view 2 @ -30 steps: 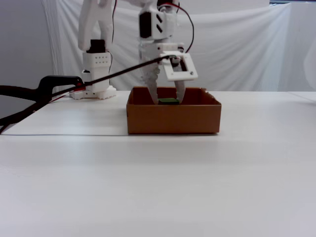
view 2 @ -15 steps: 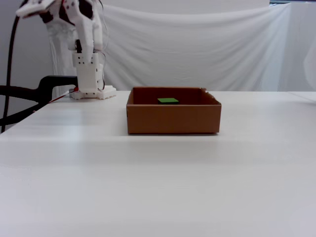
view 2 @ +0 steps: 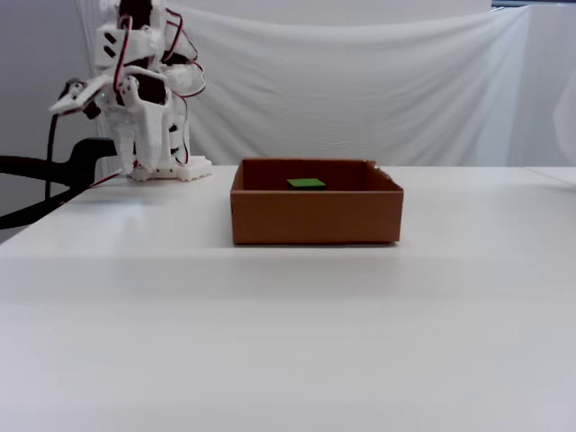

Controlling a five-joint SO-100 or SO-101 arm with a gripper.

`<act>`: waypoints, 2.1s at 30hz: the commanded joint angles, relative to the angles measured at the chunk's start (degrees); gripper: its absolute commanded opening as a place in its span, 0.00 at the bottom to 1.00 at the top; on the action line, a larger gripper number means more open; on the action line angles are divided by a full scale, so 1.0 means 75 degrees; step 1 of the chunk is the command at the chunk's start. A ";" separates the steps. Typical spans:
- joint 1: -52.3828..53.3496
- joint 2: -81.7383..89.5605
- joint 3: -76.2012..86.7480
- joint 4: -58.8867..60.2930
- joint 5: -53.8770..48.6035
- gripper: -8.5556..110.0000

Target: Grasp a green cube and put it in a box.

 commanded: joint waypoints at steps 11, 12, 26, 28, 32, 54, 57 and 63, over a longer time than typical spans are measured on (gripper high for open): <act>0.0246 0.0844 0.0797 0.0246 0.0187 0.26; 0.0246 0.0844 0.0797 0.0246 0.0199 0.26; 0.0246 0.0844 0.0797 0.0246 0.0199 0.26; 0.0246 0.0844 0.0797 0.0246 0.0199 0.26; 0.0246 0.0844 0.0797 0.0246 0.0199 0.26; 0.0246 0.0844 0.0797 0.0246 0.0199 0.26; 0.0246 0.0844 0.0797 0.0246 0.0199 0.26; 0.0246 0.0844 0.0797 0.0246 0.0199 0.26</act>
